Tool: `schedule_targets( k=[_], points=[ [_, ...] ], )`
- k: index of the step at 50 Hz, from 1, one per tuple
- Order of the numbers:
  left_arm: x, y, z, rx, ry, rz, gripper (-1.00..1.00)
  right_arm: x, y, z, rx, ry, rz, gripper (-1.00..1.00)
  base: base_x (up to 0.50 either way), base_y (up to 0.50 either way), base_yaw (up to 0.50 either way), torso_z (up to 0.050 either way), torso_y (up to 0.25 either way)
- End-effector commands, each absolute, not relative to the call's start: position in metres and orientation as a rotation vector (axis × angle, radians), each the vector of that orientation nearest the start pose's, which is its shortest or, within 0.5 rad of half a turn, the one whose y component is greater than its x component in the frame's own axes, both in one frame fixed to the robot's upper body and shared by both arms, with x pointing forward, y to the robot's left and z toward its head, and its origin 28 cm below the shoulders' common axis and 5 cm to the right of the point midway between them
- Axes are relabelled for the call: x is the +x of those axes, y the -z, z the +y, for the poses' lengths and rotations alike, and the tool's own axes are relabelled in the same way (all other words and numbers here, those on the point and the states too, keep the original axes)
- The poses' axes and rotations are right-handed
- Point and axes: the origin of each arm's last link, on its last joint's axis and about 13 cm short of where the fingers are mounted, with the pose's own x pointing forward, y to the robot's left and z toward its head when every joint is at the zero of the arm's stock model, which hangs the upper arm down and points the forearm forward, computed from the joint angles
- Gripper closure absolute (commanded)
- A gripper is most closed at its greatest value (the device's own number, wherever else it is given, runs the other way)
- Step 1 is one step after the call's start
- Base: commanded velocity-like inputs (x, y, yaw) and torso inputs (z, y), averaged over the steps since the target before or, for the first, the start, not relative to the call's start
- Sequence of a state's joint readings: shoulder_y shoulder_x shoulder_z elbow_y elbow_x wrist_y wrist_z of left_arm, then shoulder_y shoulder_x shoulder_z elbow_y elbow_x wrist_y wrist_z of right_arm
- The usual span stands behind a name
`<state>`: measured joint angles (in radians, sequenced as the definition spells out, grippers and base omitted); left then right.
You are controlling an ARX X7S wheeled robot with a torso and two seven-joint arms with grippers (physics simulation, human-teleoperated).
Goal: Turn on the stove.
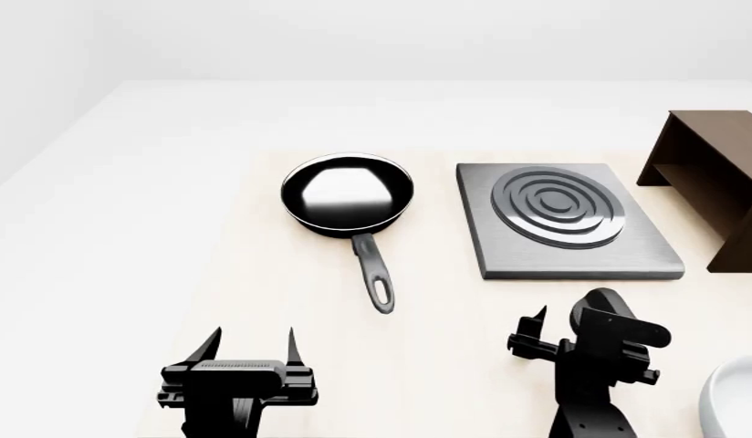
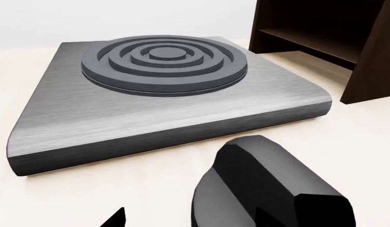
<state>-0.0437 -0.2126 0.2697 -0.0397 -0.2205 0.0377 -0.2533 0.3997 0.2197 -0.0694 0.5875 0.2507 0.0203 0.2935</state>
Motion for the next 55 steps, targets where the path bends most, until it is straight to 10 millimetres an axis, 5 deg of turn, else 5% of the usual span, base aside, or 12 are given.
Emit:
schedule_targets(
  k=[1,34,48,55],
  points=[
    [0.213,-0.010,0.204,-0.001,0.001,0.017,-1.00,0.284,0.004,-0.175,0.011,0.404,0.219,-1.00,0.00,0.00,0.00,0.000,0.000],
    [0.214,-0.009,0.204,-0.002,-0.001,0.022,-1.00,0.275,0.004,-0.188,0.014,0.455,0.213,-1.00,0.00,0.00,0.00,0.000,0.000],
    [0.214,-0.009,0.204,-0.002,-0.002,0.021,-1.00,0.274,-0.003,-0.175,0.011,0.408,0.182,-1.00,0.00,0.00,0.00,0.000,0.000],
    [0.212,-0.011,0.203,0.001,0.001,0.015,-1.00,0.248,-0.020,-0.155,-0.009,0.316,0.060,-1.00,0.00,0.00,0.00,0.000,0.000]
  ],
)
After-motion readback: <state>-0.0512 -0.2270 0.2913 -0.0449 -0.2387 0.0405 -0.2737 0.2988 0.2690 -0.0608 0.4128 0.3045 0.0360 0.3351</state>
